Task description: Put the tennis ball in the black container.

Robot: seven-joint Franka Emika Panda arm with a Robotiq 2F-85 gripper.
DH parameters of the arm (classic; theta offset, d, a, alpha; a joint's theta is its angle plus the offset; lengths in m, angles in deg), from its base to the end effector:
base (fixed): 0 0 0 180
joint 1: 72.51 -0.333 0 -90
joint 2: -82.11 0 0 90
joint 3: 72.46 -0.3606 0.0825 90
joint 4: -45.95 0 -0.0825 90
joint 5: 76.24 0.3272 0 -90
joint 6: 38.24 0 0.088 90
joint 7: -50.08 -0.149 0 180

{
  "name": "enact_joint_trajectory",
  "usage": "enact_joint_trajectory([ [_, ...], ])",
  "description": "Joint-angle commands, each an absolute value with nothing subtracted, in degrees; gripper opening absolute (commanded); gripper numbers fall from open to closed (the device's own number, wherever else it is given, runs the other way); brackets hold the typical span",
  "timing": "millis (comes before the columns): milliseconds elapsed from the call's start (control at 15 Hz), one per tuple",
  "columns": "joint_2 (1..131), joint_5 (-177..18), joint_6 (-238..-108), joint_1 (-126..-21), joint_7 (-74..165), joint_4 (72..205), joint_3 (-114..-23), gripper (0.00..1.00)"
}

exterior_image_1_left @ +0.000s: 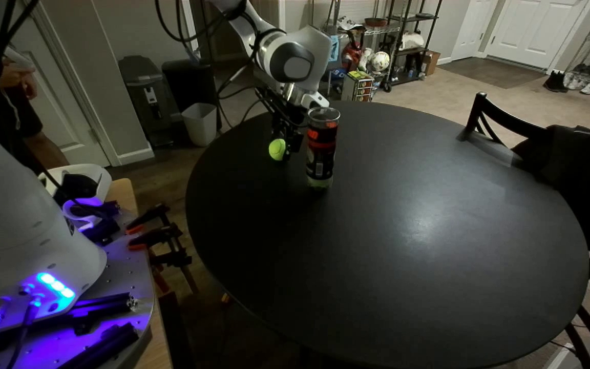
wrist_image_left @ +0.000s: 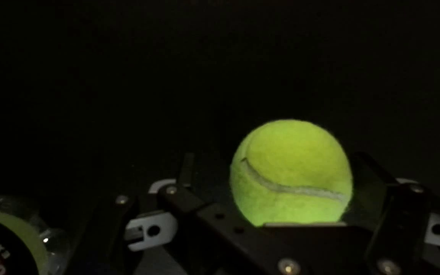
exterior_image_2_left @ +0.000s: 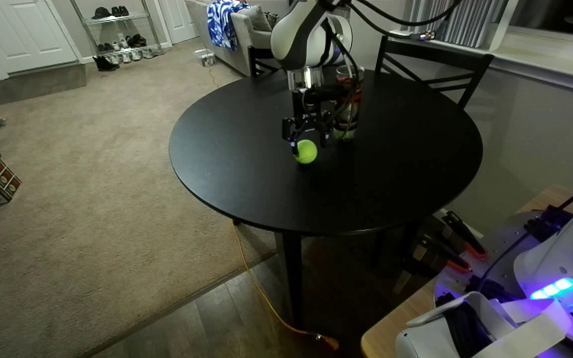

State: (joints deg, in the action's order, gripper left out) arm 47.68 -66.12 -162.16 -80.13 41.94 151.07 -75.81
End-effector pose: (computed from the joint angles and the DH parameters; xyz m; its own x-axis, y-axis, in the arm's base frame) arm 0.5798 0.1233 0.2228 0.9538 -0.0558 -0.2953 -0.0907 -0.9902 -0.1058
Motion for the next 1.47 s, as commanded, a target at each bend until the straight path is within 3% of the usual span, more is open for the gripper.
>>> enact_joint_trajectory([
  [0, 46.9, -68.4, -159.5, -80.1, 41.7, 149.8, -75.7, 1.00],
  [267, 47.2, -70.0, -159.2, -80.6, 41.5, 149.7, -75.7, 1.00],
  [333, 47.2, -70.1, -159.2, -80.5, 41.7, 149.6, -75.8, 0.75],
  [400, 47.2, -70.2, -159.3, -80.5, 41.7, 149.6, -75.8, 0.74],
  [733, 47.6, -68.8, -159.7, -79.4, 43.2, 149.8, -76.6, 0.43],
  [1400, 50.6, -69.7, -160.8, -80.1, 42.2, 151.8, -76.3, 0.41],
])
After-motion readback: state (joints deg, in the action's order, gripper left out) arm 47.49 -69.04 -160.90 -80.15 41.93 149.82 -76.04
